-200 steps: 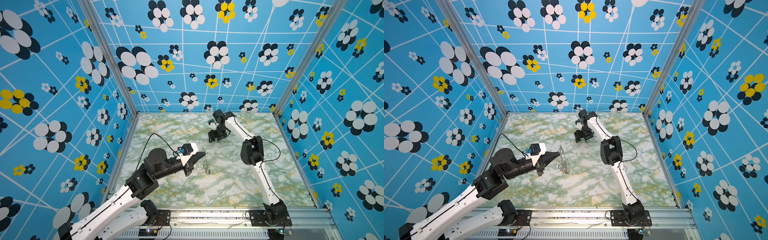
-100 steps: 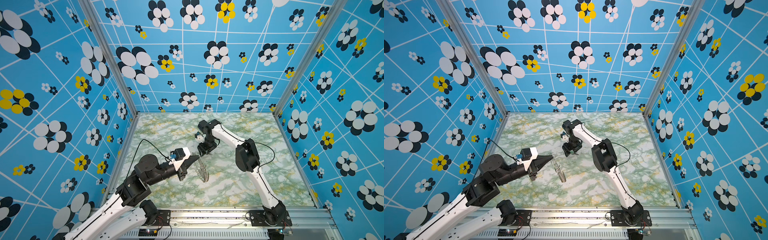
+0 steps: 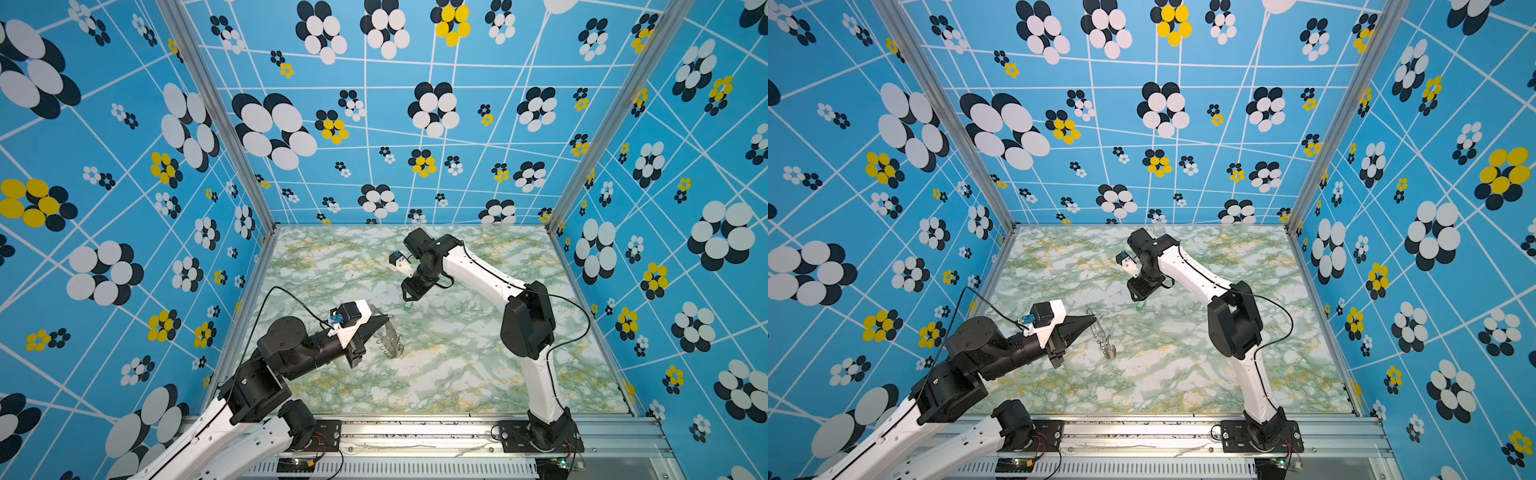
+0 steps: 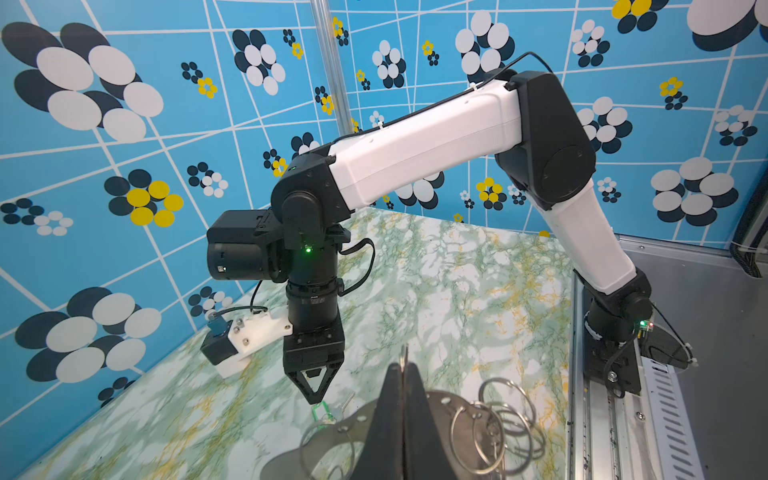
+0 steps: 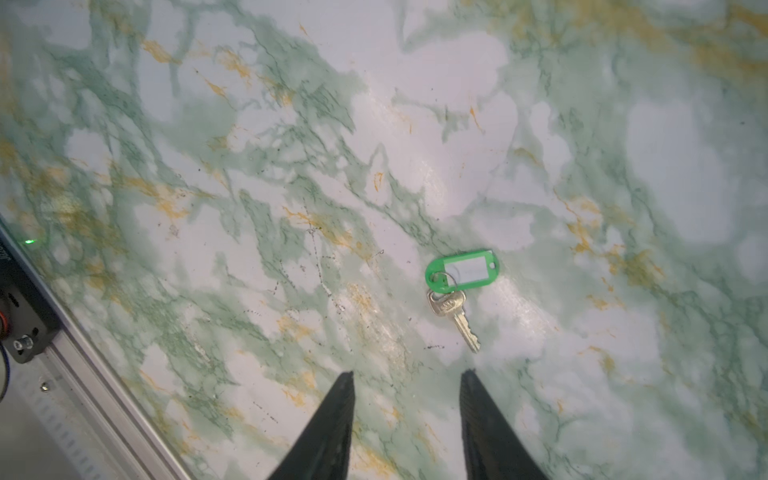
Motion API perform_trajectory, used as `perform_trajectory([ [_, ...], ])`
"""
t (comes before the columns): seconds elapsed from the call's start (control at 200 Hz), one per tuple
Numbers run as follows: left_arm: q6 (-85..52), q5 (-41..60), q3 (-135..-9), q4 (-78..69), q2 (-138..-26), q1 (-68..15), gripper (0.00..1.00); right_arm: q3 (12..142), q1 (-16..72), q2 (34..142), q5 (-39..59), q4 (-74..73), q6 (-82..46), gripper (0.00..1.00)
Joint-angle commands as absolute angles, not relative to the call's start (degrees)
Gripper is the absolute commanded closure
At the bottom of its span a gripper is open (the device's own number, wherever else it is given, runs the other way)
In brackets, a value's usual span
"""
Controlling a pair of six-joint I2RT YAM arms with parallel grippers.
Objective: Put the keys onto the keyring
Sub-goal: 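Close the right gripper on the green tag's edge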
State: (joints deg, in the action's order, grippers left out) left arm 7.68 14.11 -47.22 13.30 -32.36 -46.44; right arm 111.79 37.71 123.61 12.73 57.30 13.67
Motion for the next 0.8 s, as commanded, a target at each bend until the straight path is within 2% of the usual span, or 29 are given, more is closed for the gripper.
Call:
perform_trajectory([
  [0.0, 8.2, 12.7, -46.7, 13.5, -31.0, -45.9, 1.00, 107.9, 37.8, 125.1, 12.7, 52.7, 23.0, 0.58],
  [0.205, 8.3, 12.5, -47.1, 14.7, -30.9, -45.9, 1.00, 112.3, 37.7, 129.8, 11.5, 54.0, 26.4, 0.66],
  [0.795, 8.0, 12.4, -47.1, 15.2, -30.7, -46.0, 1.00, 117.6, 37.7, 135.9, 9.9, 56.6, 30.2, 0.69],
])
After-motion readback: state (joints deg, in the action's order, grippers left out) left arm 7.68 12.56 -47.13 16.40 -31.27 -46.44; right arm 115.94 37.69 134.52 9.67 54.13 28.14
